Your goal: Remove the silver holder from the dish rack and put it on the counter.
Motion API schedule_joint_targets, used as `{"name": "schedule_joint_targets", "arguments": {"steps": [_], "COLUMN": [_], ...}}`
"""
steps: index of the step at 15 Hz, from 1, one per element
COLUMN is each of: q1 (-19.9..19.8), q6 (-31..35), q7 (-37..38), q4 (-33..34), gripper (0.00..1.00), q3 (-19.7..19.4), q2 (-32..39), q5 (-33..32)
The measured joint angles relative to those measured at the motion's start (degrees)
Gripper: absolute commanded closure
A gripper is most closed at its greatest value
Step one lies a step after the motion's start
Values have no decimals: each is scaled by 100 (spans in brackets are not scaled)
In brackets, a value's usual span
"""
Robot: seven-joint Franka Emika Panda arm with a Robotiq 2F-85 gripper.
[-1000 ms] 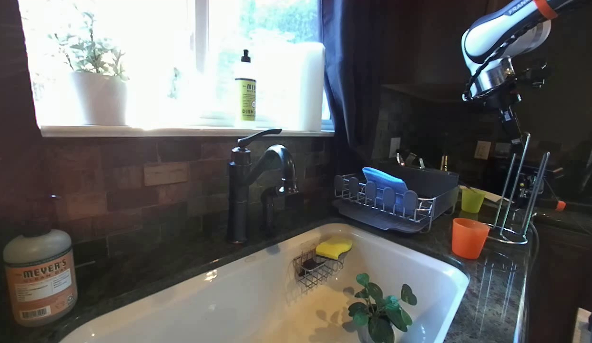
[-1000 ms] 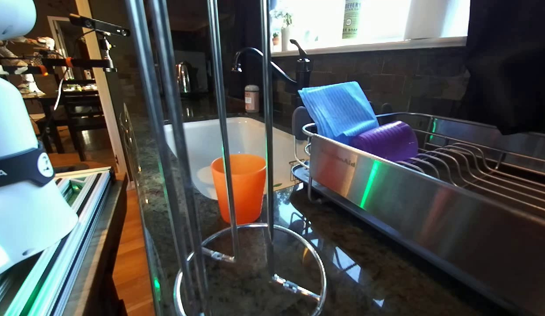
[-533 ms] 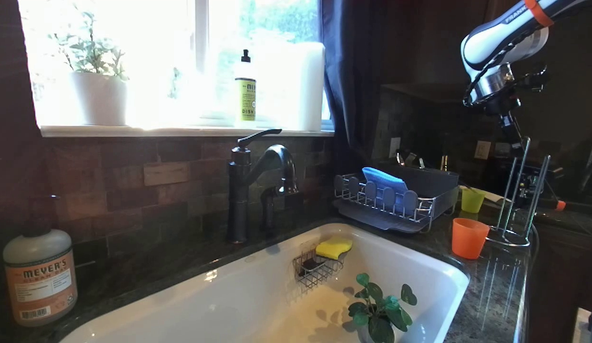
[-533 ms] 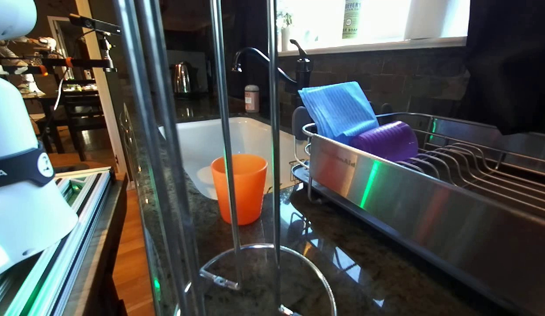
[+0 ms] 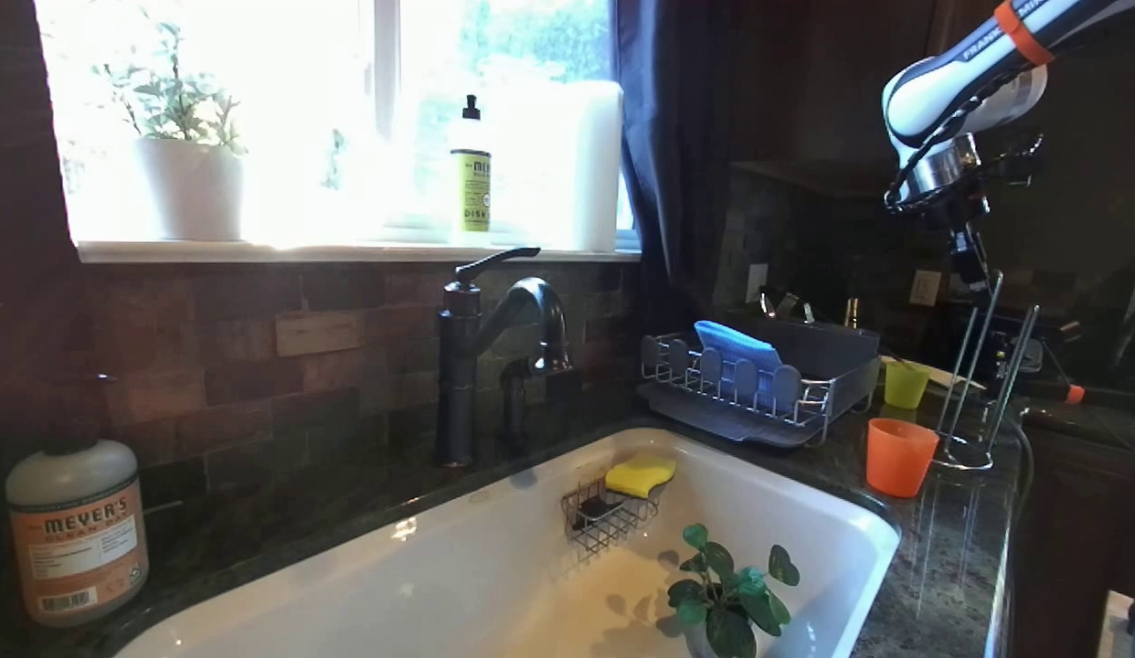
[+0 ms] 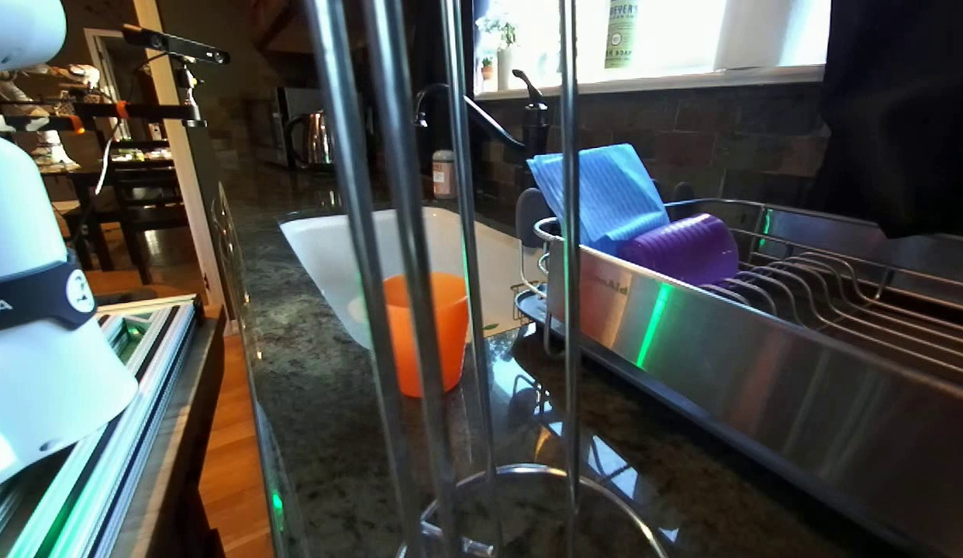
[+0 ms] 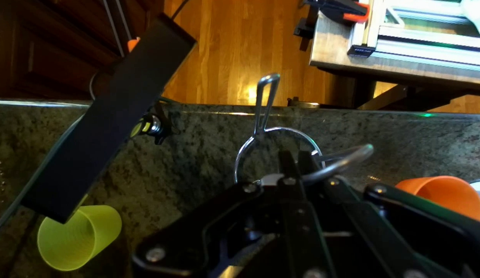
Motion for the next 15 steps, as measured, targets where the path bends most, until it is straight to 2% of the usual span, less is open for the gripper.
{"name": "schedule_joint_targets", "arguments": {"steps": [1,2,3,4,12,15], "q1": [-8,-12,-12,-12,-16,-9], "q6": [55,103,134,149,130,35], "q7": [0,0,0,-2,-20,-37], "q4": [0,0,0,0,66,152], "gripper": [98,68,68,62,3,0], "q3": [-1,-5,-11,-18,-22,46], "q2": [9,19,29,40,1,-251], "q5": [5,13,34,64,173,140]}}
